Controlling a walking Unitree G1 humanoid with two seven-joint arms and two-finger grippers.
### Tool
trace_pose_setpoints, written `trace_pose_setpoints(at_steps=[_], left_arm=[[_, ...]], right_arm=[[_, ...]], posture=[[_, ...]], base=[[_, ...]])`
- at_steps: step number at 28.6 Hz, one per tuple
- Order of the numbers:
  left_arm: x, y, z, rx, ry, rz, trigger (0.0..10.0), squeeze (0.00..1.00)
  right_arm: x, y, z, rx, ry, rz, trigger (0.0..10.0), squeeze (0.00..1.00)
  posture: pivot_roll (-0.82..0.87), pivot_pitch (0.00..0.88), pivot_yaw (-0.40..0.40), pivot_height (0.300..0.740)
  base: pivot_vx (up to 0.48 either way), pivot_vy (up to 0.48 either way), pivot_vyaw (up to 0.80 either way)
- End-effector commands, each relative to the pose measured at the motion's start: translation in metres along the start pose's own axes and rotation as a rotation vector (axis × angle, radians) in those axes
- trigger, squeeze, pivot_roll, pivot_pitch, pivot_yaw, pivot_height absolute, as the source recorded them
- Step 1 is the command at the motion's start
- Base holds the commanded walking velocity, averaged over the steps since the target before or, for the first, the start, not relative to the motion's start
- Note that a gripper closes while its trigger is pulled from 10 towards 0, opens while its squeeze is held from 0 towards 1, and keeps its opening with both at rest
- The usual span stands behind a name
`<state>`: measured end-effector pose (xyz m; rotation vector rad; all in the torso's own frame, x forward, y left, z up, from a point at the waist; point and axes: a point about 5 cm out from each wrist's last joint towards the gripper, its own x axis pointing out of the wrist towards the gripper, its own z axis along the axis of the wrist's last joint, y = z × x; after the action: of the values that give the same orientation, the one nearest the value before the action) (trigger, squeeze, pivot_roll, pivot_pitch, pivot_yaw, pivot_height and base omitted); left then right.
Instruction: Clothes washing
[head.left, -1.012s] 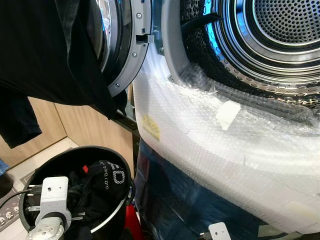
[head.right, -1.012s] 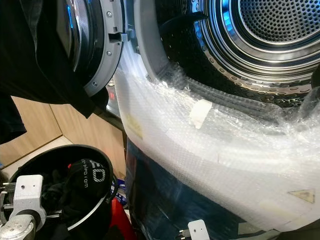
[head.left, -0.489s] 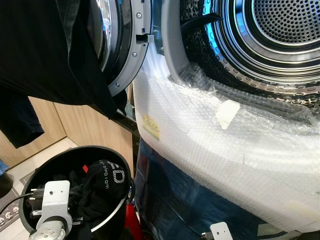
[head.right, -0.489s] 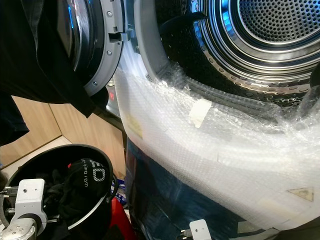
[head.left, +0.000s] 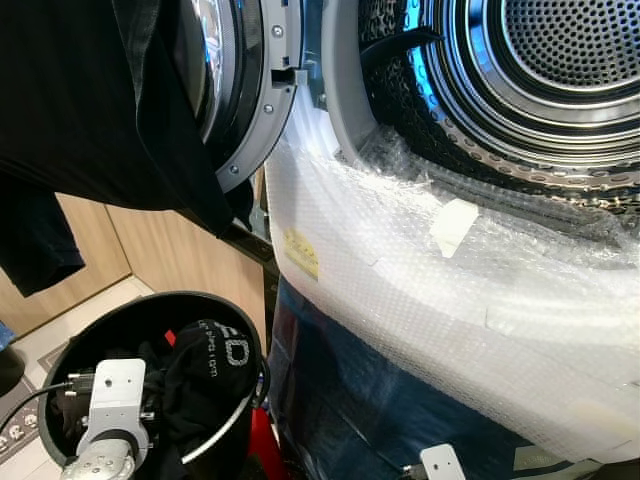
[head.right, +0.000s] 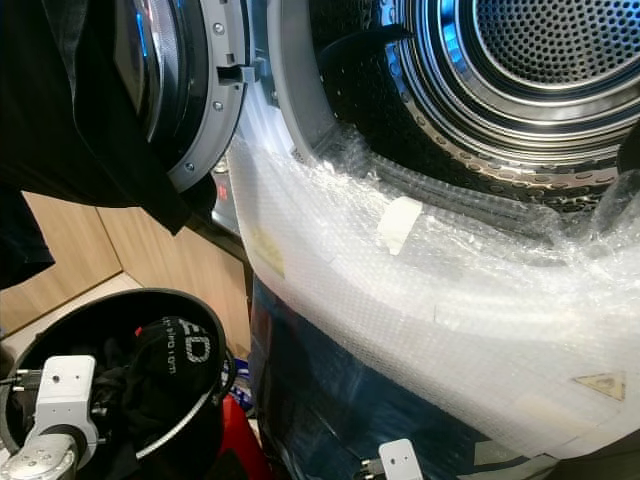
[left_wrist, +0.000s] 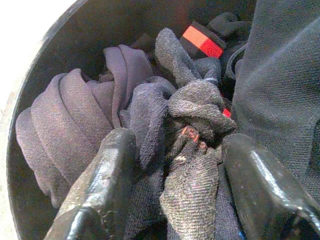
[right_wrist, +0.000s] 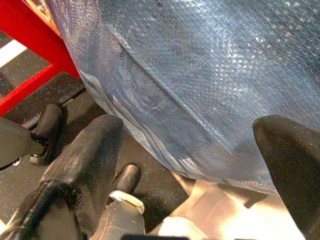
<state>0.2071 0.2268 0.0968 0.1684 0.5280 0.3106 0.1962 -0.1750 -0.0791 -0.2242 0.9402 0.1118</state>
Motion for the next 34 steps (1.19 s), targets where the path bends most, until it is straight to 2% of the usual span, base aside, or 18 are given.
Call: trace_pose_setpoints(at_steps=[1, 4, 5, 6, 20, 21, 22, 34], left_arm=[[0.001, 0.001, 0.0, 0.025, 0.008, 0.013, 10.0, 1.0], [0.002, 0.0, 0.0, 0.036, 0.013, 0.011, 10.0, 1.0], [0.003, 0.0, -0.001, 0.039, 0.019, 0.014, 10.0, 0.97], [0.004, 0.0, -0.002, 0.041, 0.026, 0.017, 10.0, 0.0], [0.013, -0.008, -0.012, 0.059, 0.061, -0.019, 10.0, 0.0], [0.014, -0.009, -0.012, 0.058, 0.06, -0.021, 5.7, 0.0], [0.015, -0.011, -0.012, 0.058, 0.058, -0.027, 0.0, 0.0], [0.017, -0.017, -0.008, 0.069, 0.027, -0.047, 0.0, 0.0]], right_arm=[[-0.001, -0.002, -0.003, 0.002, 0.005, -0.005, 10.0, 0.0], [-0.001, -0.002, -0.003, 0.001, 0.002, -0.007, 10.0, 0.0], [-0.001, -0.002, -0.002, 0.0, 0.002, -0.007, 10.0, 0.0], [-0.001, -0.002, -0.002, -0.001, 0.001, -0.006, 10.0, 0.0], [-0.002, -0.003, -0.007, -0.013, 0.006, -0.005, 10.0, 0.0], [-0.002, -0.004, -0.008, -0.013, 0.007, -0.006, 10.0, 0.0], [-0.002, -0.005, -0.009, -0.013, 0.008, -0.007, 10.0, 0.0], [-0.002, -0.004, -0.01, -0.018, 0.011, -0.003, 10.0, 0.0]], posture=[[0.34, 0.016, -0.052, 0.74], [0.33, 0.016, -0.054, 0.74], [0.33, 0.016, -0.054, 0.74], [0.33, 0.017, -0.055, 0.74], [0.29, 0.0, -0.045, 0.74], [0.28, 0.0, -0.043, 0.74], [0.28, 0.0, -0.043, 0.74], [0.27, 0.0, -0.04, 0.74]], base=[[0.0, 0.0, 0.0], [0.0, 0.0, 0.0], [0.0, 0.0, 0.0], [0.0, 0.0, 0.0], [0.0, 0.0, 0.0], [0.0, 0.0, 0.0], [0.0, 0.0, 0.0], [0.0, 0.0, 0.0]])
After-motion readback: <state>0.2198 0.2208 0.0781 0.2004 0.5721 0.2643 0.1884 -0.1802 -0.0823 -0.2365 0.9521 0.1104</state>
